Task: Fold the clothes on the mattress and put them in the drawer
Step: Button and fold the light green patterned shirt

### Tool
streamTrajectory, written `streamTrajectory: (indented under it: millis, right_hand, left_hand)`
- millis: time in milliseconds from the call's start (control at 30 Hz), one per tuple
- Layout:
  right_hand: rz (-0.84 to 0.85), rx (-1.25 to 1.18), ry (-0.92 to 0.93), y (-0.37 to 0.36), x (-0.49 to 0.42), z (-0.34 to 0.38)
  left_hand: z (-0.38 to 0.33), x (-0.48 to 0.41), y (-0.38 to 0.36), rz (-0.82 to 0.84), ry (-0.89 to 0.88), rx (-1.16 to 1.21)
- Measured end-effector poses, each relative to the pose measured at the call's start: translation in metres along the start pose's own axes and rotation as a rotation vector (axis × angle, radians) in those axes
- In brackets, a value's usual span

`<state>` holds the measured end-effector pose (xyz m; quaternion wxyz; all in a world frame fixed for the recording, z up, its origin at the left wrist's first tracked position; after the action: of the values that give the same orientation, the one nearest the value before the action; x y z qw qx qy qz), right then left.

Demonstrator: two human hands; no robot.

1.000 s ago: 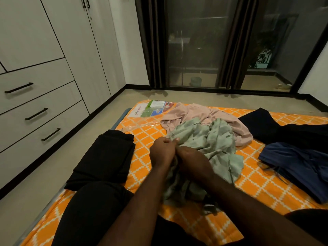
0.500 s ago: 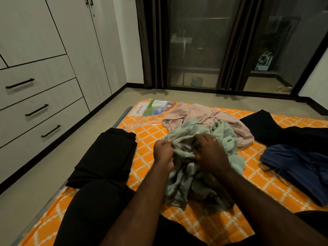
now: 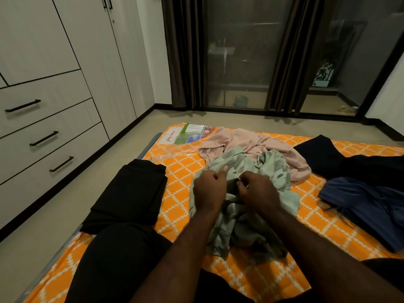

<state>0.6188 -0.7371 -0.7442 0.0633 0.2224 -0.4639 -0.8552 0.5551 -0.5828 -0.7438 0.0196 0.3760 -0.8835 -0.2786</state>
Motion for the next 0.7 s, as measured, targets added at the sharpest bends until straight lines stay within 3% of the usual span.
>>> streamTrajectory:
  millis: [100, 200, 333, 467, 567, 700]
  right_hand:
    - [0.009, -0.149, 0.096, -0.002, 0.003, 0.014]
    - [0.161, -0.243, 0.242, -0.011, 0.012, 0.035]
    - [0.308, -0.194, 0.397, -0.019, 0.022, 0.056]
    - [0.108, -0.26, 0.28, -0.005, 0.006, 0.041]
    - [0.051, -0.114, 0.179, -0.002, -0.004, 0.016]
    - [0.315, 0.129, -0.018, -0.014, 0.0, -0.012]
  left_hand:
    - [0.028, 0.003, -0.028, 0.226, 0.32, 0.108]
    - [0.056, -0.005, -0.04, 0.226, 0.492, 0.378]
    - [0.038, -0.008, -0.015, 0.144, 0.367, 0.346]
    - [0.032, -0.002, 0.0, 0.008, 0.366, 0.287]
    - [0.022, 0.002, 0.01, -0.018, 0.266, 0.249]
    - [0.007, 0.003, 0.011, 0.065, -0.051, -0.039]
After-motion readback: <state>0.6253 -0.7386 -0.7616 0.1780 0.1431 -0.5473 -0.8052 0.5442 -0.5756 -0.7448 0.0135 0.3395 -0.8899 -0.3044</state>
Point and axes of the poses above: each hand's wrist, its own x-axis away from the middle knuckle, its own y-axis out of the back of the hand, z = x × y, the point moved 6 cm from there along -x, towards the middle knuckle
